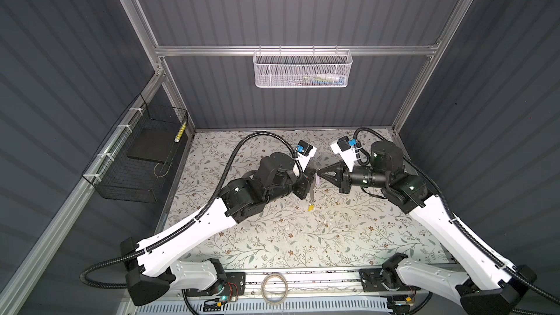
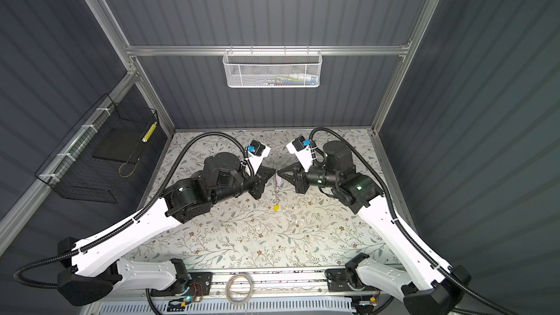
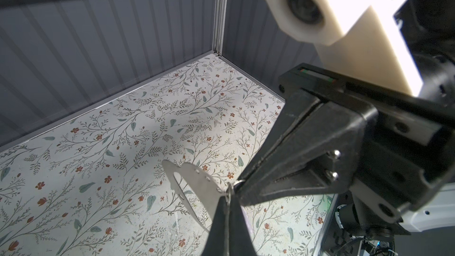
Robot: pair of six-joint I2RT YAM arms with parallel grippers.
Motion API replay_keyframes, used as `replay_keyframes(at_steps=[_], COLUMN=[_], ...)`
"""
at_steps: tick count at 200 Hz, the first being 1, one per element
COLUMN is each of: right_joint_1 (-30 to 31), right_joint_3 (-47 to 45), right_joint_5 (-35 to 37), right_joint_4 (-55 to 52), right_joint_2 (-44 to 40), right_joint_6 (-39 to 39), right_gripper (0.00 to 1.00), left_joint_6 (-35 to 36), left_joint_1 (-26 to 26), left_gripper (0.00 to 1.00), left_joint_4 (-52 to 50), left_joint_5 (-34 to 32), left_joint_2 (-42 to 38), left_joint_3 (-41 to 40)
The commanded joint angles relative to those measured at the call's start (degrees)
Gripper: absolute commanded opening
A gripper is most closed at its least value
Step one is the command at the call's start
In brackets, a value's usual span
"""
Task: Attach keys to a key ring
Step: Insert the key into the keyring.
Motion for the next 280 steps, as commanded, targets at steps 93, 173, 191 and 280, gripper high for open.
replay_keyframes(at_steps=[93,173,191,280], right_joint_1=[-1.22,-1.99,-2.03,-1.82], right_joint_3=[3.63,5.00,5.58,6.90], right_joint_5=[5.17,6.84,6.43,6.85], right_joint_4=[-0.94,-4.03,-4.63,-7.72], right_joint_2=[0.21,1.21,1.59,3.76], right_joint_6=[3.89,5.43,5.34,6.99], right_gripper=[0.00,0.00,0.00,0.00], left_joint_6=[2.39,2.83,2.86,4.64], left_joint_1=[-1.80,-2.06,-2.06,-2.33], left_gripper=[0.00,0.00,0.00,0.00], left_joint_4=[2.62,3.39,3.50,9.10], left_joint_5=[2.19,1.73,1.82,2.89], left_joint_2=[-2.70,-3.65,-3.81,-6.37], left_joint_3=[-2.15,-2.86,-2.95,-6.32])
